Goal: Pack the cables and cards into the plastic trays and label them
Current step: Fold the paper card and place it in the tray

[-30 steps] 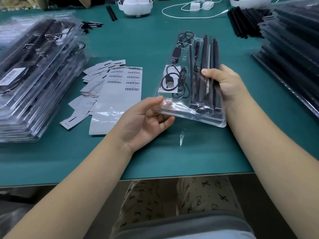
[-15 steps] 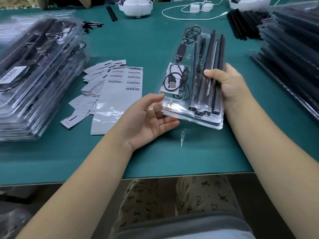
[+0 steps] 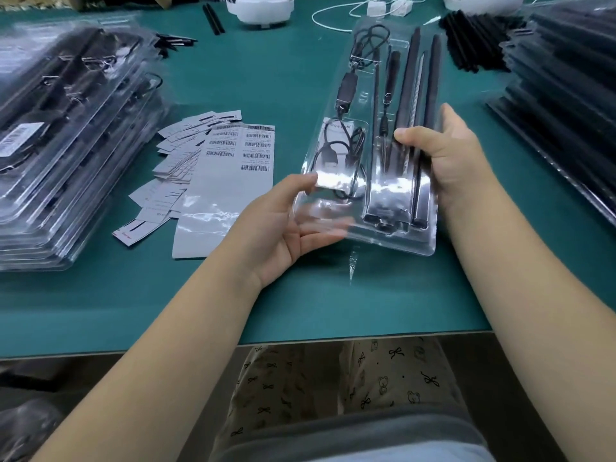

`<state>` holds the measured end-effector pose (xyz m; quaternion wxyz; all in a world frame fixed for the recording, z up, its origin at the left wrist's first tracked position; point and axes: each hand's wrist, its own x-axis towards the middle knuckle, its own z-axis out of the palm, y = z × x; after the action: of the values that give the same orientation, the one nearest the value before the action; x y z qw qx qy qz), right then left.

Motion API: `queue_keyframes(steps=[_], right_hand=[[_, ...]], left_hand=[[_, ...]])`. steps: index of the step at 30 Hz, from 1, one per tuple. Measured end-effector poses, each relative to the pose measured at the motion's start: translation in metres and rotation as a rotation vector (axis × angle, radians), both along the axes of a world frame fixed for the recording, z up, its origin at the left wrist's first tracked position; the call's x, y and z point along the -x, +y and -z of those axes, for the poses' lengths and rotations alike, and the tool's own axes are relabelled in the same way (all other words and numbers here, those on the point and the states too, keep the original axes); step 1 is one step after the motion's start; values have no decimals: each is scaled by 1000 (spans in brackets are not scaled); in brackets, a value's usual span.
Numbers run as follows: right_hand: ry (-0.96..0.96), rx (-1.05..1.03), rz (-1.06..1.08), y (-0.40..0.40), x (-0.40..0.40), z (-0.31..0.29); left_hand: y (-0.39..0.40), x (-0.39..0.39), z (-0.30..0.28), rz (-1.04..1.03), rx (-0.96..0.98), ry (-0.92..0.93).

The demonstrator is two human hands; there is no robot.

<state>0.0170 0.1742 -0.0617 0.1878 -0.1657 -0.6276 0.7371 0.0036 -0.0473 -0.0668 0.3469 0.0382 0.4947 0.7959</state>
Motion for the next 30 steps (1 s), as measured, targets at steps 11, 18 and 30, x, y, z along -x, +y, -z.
queue_keyframes(steps=[11, 18, 30], right_hand=[[-15, -173, -159, -4, -4, -3], [-2, -151, -136, -11, -6, -4], [-235, -228, -154, -1, 2, 4]], left_hand=[[1, 2, 4, -67, 114, 142], [-1, 4, 5, -75, 48, 69], [-5, 5, 8, -113, 310, 230]])
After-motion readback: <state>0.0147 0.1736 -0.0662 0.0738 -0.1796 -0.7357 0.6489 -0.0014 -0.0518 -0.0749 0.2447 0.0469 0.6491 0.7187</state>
